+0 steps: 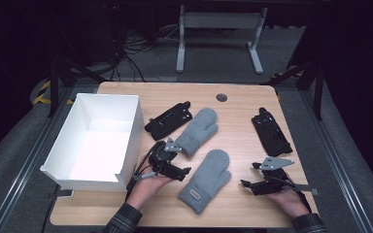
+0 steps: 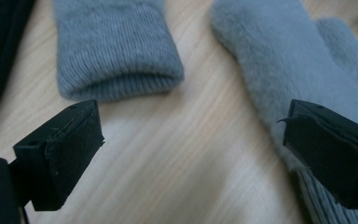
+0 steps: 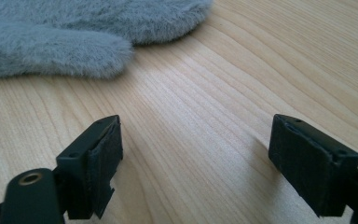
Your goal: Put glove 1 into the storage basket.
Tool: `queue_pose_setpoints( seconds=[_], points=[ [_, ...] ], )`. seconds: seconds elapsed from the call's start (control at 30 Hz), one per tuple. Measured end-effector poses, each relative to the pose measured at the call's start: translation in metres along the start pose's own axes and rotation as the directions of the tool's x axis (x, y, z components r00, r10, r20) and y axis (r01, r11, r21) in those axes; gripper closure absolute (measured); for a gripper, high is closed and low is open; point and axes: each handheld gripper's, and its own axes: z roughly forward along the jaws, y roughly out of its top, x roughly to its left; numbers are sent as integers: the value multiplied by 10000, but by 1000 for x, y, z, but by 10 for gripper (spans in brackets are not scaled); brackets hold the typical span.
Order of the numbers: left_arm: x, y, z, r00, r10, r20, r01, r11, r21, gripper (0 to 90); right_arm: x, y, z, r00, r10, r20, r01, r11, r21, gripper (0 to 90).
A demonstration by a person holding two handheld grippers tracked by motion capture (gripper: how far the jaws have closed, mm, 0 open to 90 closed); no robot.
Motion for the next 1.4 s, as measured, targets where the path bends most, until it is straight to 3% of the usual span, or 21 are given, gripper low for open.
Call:
queue_pose_setpoints(
  seconds=[0.3,0.77,1.0,1.4],
  points=[
    [12,28,12,9997,-55,-246,57,10000,63,105,0,-1,0,10000,59,-48,-59,10000,-28,170],
    [36,76,50,9987,-213,-460,237,9984,514,119,0,0,1,10000,79,-30,-79,10000,-16,165],
    [45,88,69,9978,-402,-519,428,9978,500,120,0,0,1,10000,81,-28,-81,10000,-16,165],
    [56,87,104,9963,-549,-658,630,9897,1287,119,0,-1,1,10000,82,-29,-82,10000,-15,165]
  ],
)
